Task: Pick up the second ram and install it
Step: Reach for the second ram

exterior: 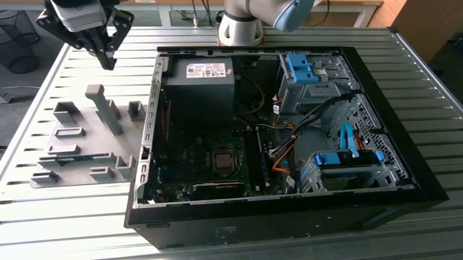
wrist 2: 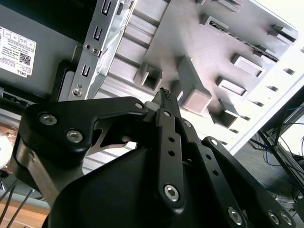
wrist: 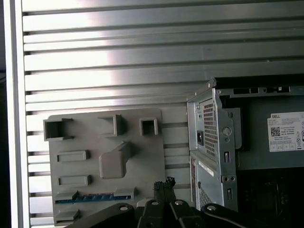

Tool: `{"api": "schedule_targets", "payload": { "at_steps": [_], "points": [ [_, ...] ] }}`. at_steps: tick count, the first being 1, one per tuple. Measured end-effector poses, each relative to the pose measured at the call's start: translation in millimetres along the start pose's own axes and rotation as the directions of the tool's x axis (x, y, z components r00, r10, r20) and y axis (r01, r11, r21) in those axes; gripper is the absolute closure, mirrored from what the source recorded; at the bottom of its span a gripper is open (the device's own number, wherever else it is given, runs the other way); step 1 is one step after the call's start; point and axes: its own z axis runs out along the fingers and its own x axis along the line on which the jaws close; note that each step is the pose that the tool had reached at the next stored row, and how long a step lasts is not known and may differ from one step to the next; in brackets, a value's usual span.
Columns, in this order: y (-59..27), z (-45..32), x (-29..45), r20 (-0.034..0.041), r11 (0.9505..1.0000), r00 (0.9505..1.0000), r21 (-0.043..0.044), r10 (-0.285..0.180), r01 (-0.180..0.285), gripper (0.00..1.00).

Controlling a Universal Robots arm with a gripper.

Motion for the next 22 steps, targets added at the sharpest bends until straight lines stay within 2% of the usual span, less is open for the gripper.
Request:
{"api": "schedule_targets", "payload": {
  "at_steps": [22],
  "points": [
    [-1.5, 2.0, 18.4, -0.0018, 1.0, 1.0, 0.0002, 0.0, 0.0, 0.89]
  ]
}}
